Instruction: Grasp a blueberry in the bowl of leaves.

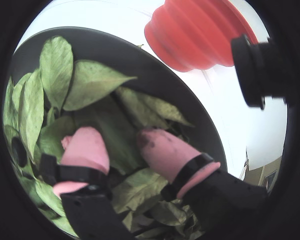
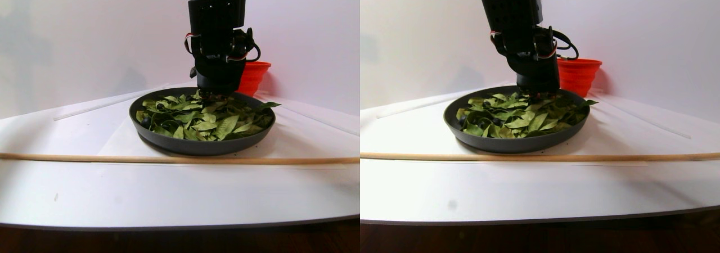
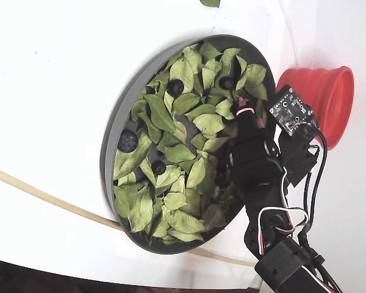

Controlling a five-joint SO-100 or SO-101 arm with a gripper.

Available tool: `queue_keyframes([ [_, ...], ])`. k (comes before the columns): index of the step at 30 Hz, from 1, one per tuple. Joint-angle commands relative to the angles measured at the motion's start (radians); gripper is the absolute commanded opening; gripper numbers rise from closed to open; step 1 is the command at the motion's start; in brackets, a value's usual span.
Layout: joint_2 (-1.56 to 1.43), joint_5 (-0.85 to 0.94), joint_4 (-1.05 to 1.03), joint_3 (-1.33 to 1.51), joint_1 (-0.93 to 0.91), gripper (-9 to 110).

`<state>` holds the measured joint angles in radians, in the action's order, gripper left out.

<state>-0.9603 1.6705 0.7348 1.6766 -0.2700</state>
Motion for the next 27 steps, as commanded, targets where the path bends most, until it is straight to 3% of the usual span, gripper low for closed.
queue_keyframes([
  [1, -0.069, 0.034, -0.032, -0.017, -0.018, 14],
  [27, -0.133, 0.012, -0.031, 0.014, -0.02, 15],
])
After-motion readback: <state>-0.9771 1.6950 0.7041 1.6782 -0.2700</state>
